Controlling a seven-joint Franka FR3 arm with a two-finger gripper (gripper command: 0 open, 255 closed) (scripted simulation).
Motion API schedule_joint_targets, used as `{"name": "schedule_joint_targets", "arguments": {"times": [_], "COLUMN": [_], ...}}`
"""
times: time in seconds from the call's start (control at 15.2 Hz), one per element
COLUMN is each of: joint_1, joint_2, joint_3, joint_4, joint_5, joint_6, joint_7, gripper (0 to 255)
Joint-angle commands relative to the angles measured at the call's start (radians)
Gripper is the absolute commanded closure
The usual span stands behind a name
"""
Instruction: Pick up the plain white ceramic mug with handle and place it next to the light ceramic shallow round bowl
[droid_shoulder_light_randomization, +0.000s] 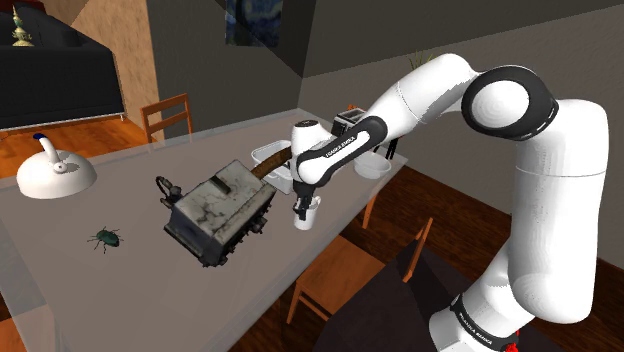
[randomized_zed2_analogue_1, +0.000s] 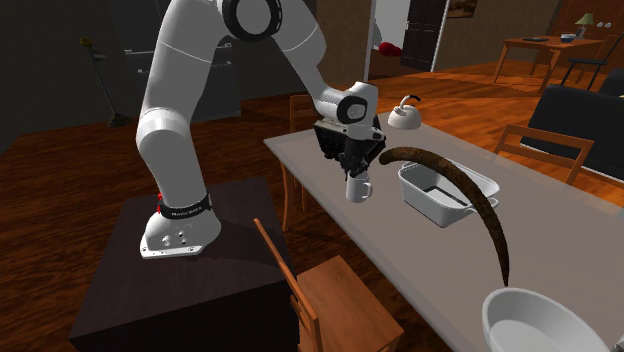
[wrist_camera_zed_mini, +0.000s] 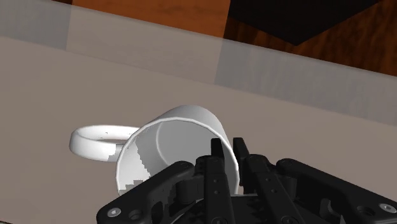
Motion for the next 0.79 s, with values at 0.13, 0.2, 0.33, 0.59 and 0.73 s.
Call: {"name": "schedule_joint_targets", "arguments": {"times": [0.13,0.2,0.33,0.59,0.73], "joint_1": [-0.003,-0.003,-0.004,-0.005,-0.006], "joint_2": [-0.042,-0.052,-0.072,-0.111,-0.129], "joint_3": [0.003,0.003,0.005,0.007,0.008], "joint_4": [0.0,0.0,0.001,0.005,0.009], "joint_5": [0.006,0.007,0.01,0.015,0.017], "joint_6": [-0.042,-0.052,-0.073,-0.116,-0.138], "joint_7": [-0.007,-0.009,-0.011,-0.017,-0.02], "gripper": [255,255,255,255,255]}}
